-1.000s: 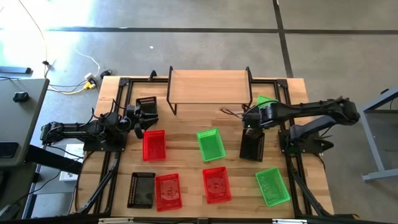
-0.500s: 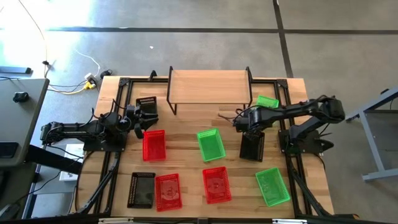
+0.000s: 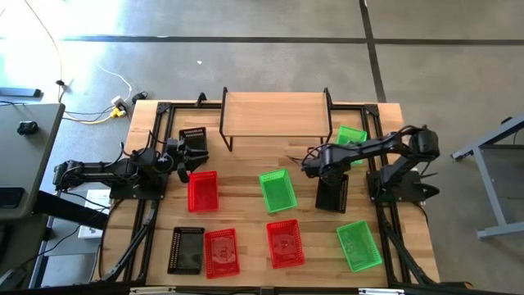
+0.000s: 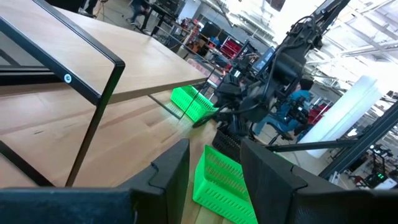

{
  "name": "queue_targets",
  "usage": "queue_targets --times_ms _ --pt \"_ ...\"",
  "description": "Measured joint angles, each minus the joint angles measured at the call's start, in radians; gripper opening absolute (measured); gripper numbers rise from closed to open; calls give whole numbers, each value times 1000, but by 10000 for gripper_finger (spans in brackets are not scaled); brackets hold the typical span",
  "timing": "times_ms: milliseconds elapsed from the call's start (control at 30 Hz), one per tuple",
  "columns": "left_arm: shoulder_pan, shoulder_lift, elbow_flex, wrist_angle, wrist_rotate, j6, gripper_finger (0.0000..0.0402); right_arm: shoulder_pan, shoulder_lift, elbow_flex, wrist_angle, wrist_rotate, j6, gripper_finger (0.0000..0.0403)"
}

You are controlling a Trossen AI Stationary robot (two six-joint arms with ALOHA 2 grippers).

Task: Stack baskets on shelf by color
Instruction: Put the top green bin on the shelf

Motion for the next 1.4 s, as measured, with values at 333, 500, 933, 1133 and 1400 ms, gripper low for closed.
queue_targets --times_ms 333,500,933,1133,1400 --pt "0 0 0 -3 0 0 133 -63 35 0 0 -13 -27 184" --pt "0 0 0 -3 0 0 133 -101 35 0 0 -40 -56 142" --pt "0 0 0 -3 0 0 133 -139 35 0 7 -92 -104 57" --pt "0 0 0 -3 0 0 133 -138 35 0 7 -99 -104 10" --pt "0 0 0 -3 0 0 133 -136 35 0 -16 -102 -99 3"
